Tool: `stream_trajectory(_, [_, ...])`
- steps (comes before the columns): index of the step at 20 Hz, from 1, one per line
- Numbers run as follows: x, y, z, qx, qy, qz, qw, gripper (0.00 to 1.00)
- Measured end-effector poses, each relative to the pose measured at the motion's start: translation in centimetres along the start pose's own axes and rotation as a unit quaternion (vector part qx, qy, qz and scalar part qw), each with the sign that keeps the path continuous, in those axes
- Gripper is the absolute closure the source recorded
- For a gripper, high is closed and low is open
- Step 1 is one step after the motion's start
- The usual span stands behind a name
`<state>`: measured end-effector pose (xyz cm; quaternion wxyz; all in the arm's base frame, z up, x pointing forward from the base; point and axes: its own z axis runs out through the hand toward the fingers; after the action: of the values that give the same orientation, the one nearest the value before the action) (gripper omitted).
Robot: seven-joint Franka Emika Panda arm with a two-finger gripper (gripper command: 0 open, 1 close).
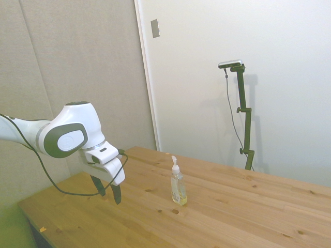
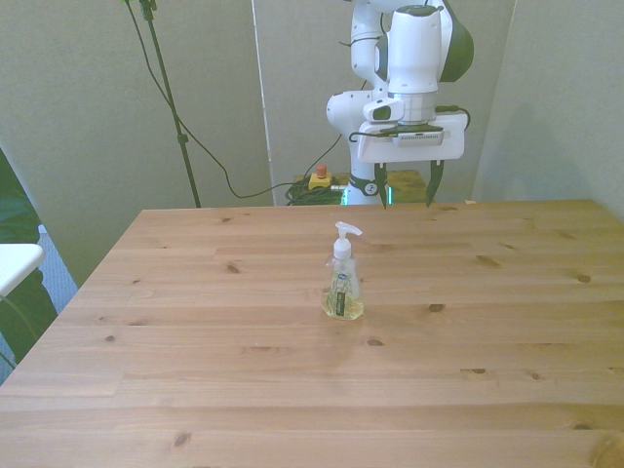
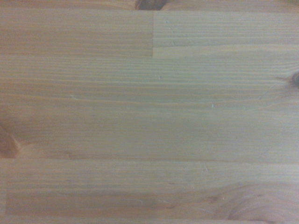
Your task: Knock down the sanitizer
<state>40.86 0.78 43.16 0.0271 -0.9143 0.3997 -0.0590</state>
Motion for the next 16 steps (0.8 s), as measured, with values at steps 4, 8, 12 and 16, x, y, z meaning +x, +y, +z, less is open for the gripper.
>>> stream_trajectory(4, [0.5, -0.5, -0.2, 0.002, 0.001, 0.006, 1.0, 1.0])
stream_trajectory(8, [2.4, -1.9, 0.0, 0.001, 0.0, 0.028, 0.9996, 1.0])
stream_trajectory(12, [4.7, -2.1, 0.1, 0.001, 0.004, 0.05, 0.9987, 1.0])
stream_trajectory(16, [6.4, -1.7, -0.2, 0.001, 0.009, 0.071, 0.9974, 1.0])
